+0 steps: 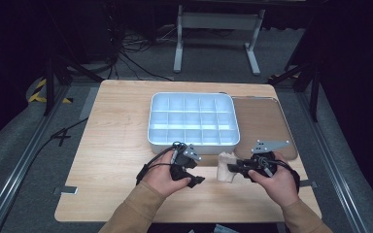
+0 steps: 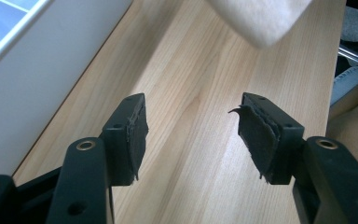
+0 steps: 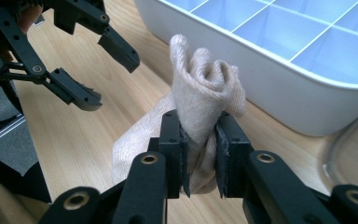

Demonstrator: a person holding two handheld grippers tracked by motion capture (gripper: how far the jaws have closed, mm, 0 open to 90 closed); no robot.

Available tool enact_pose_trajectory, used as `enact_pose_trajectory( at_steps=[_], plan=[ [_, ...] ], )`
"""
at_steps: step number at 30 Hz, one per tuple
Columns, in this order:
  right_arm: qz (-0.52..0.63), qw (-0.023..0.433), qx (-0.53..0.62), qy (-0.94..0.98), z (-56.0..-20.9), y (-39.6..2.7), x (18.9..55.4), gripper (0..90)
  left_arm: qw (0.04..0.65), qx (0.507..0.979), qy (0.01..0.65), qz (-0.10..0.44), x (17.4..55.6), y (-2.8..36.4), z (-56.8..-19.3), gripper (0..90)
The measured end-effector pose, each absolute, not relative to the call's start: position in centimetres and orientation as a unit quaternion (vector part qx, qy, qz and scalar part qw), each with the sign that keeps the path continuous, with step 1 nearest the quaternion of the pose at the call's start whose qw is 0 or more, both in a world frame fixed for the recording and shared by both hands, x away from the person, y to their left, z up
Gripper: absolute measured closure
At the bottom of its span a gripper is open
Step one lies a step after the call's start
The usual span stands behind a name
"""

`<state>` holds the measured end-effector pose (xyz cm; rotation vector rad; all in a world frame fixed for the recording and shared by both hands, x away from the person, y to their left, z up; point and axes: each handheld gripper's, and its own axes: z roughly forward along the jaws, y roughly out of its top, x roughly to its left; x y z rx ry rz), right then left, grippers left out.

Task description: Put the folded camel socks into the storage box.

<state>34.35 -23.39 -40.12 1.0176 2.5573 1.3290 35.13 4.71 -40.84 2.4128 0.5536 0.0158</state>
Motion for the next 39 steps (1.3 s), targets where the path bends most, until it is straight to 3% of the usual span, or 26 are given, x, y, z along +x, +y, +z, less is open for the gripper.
enact_pose_trajectory(
  at_steps=[39],
  plan=[
    [0.384,0.093,0.346,0.851,-33.6,-25.1,41.1,75.4,0.333,0.908,0.252,0.026,35.4,7.9,-40.1,41.9]
  ],
)
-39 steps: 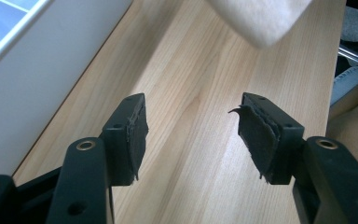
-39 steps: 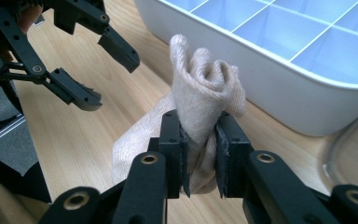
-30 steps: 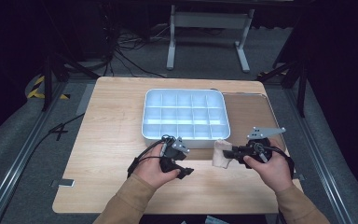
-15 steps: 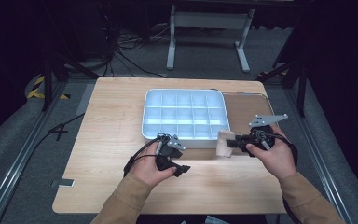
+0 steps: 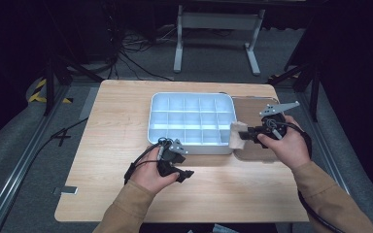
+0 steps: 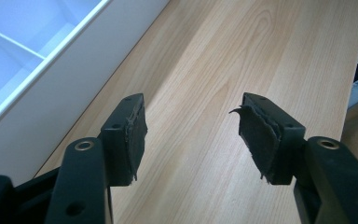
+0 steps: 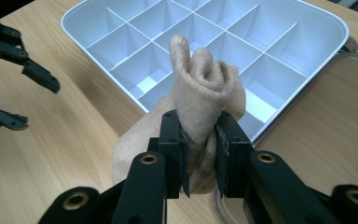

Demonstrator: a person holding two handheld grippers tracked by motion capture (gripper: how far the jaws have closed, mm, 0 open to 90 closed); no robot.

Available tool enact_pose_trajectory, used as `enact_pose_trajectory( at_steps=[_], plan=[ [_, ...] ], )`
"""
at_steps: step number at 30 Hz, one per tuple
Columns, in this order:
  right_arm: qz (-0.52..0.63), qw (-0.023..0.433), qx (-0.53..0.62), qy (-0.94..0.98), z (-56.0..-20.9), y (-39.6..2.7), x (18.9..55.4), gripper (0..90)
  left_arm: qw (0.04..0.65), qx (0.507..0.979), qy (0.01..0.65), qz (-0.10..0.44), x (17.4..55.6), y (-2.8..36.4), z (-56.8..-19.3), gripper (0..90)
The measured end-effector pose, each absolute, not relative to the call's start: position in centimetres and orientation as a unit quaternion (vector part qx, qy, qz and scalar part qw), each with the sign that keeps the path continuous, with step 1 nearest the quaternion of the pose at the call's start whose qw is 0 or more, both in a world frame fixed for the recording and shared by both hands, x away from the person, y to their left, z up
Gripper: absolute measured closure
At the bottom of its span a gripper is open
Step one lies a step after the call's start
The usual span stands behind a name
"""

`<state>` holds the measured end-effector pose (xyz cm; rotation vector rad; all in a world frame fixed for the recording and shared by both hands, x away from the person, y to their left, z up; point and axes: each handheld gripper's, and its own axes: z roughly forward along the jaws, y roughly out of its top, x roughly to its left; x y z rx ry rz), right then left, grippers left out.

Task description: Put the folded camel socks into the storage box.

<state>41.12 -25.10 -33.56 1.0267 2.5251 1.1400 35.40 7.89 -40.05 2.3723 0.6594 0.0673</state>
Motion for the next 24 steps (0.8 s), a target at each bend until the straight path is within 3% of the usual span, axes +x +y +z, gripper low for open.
enact_pose_trajectory(
  at_steps=[24],
  plan=[
    [0.290,0.114,0.239,0.920,-31.1,-23.1,46.4,74.9,0.334,0.890,0.307,0.046,33.4,12.0,-39.8,41.8]
  ],
)
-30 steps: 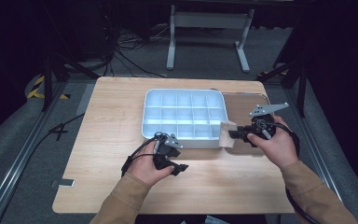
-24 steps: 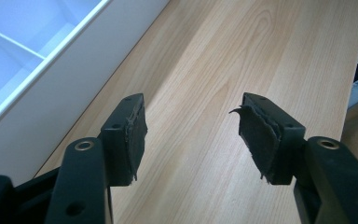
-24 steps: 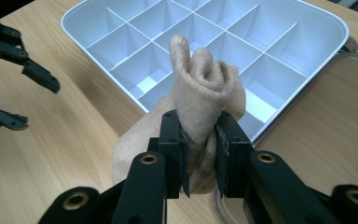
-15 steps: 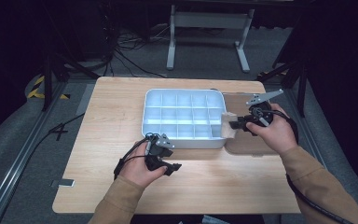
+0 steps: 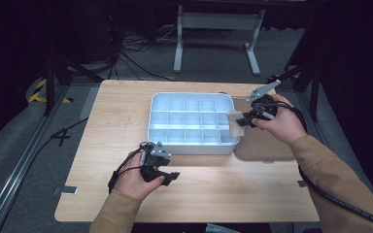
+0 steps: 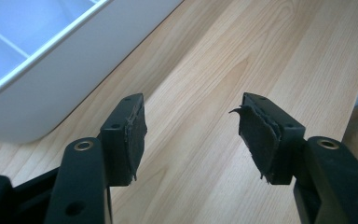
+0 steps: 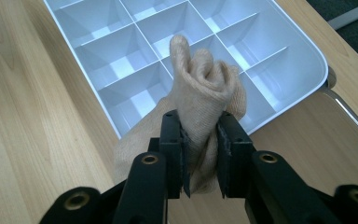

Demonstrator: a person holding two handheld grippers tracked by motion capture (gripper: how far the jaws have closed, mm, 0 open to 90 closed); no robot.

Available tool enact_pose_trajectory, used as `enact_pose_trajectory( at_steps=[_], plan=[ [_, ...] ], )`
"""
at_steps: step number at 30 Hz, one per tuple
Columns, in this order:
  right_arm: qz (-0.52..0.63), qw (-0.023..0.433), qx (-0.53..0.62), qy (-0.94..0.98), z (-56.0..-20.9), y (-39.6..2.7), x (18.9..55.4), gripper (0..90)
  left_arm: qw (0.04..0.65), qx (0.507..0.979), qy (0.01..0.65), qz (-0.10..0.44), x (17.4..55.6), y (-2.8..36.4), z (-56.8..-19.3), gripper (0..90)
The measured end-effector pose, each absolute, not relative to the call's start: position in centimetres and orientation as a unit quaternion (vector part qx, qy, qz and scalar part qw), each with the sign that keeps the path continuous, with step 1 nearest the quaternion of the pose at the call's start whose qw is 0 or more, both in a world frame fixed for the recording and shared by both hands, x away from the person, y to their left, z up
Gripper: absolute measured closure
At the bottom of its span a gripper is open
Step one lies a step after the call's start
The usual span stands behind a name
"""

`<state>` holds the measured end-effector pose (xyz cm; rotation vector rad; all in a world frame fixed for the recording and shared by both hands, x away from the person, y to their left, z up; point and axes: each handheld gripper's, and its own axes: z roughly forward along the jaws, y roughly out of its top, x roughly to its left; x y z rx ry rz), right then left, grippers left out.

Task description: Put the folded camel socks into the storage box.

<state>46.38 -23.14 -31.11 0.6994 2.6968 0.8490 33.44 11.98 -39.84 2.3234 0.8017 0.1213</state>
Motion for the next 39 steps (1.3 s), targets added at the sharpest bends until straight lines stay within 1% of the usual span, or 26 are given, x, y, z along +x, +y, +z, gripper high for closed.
enact_pose_trajectory(
  at_steps=[8,22,27,28,37,39],
  plan=[
    [0.253,0.116,0.183,0.943,-30.8,-22.0,47.9,74.8,0.337,0.881,0.328,0.058,32.5,13.7,-39.6,41.4],
    [0.201,0.112,0.118,0.966,-31.1,-20.6,49.3,74.6,0.337,0.872,0.349,0.065,31.6,15.0,-39.6,41.5],
    [0.189,0.108,0.099,0.971,-31.6,-20.0,49.6,74.5,0.335,0.872,0.350,0.065,31.4,15.3,-39.6,41.5],
    [0.187,0.102,0.099,0.972,-31.7,-19.9,49.6,74.4,0.335,0.872,0.350,0.067,31.4,15.3,-39.6,41.5],
    [0.163,0.100,0.095,0.977,-33.3,-19.4,50.1,74.4,0.336,0.872,0.351,0.065,31.5,15.3,-39.7,41.6],
    [0.160,0.093,0.096,0.978,-33.7,-19.3,50.1,74.3,0.335,0.872,0.351,0.065,31.6,15.3,-39.7,41.5]
  ],
)
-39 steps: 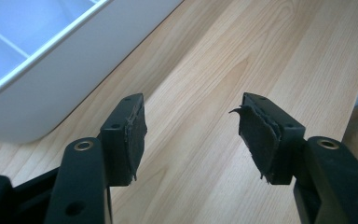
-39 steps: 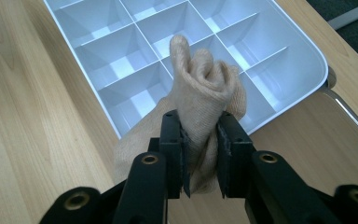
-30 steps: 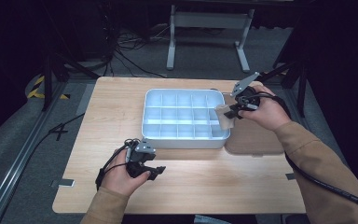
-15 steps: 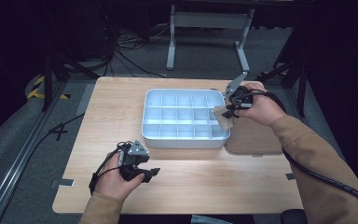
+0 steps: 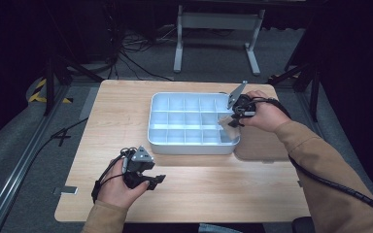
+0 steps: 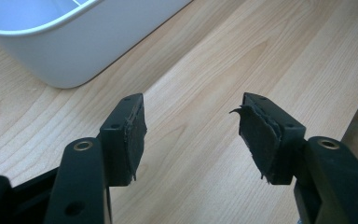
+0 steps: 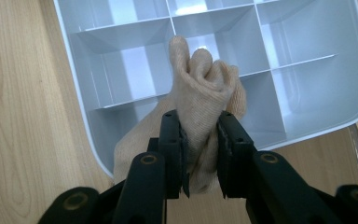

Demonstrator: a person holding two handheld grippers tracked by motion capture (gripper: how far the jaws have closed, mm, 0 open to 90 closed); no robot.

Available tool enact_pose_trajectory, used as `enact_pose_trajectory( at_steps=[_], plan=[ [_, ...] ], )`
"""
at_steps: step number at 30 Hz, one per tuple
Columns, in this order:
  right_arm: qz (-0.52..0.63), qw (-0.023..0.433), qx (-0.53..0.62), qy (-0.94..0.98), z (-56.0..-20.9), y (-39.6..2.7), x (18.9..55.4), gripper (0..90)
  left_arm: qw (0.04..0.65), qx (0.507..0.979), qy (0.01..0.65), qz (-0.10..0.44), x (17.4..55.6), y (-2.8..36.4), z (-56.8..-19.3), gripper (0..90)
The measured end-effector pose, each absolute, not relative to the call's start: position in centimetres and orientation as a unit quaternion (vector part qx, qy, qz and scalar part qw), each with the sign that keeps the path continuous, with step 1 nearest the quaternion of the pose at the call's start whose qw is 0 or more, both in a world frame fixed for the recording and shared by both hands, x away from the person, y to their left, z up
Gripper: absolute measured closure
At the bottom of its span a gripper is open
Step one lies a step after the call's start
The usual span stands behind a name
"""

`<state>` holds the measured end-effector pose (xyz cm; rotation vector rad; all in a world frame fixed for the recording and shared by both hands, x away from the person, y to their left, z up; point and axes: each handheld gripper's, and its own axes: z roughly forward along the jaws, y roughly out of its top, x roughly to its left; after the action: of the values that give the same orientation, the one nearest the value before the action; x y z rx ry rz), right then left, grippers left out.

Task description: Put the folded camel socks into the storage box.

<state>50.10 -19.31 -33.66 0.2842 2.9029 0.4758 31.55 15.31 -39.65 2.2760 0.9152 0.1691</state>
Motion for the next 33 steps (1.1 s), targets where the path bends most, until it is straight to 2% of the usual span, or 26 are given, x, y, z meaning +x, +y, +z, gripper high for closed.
enact_pose_trajectory(
  at_steps=[11,33],
  plan=[
    [0.145,0.089,0.098,0.980,-35.8,-18.9,50.2,74.0,0.333,0.875,0.347,0.063,31.7,15.1,-39.7,41.5],
    [0.077,0.052,0.118,0.989,-40.6,-17.8,50.4,73.9,0.332,0.877,0.342,0.061,31.8,14.9,-39.9,41.4]
  ],
)
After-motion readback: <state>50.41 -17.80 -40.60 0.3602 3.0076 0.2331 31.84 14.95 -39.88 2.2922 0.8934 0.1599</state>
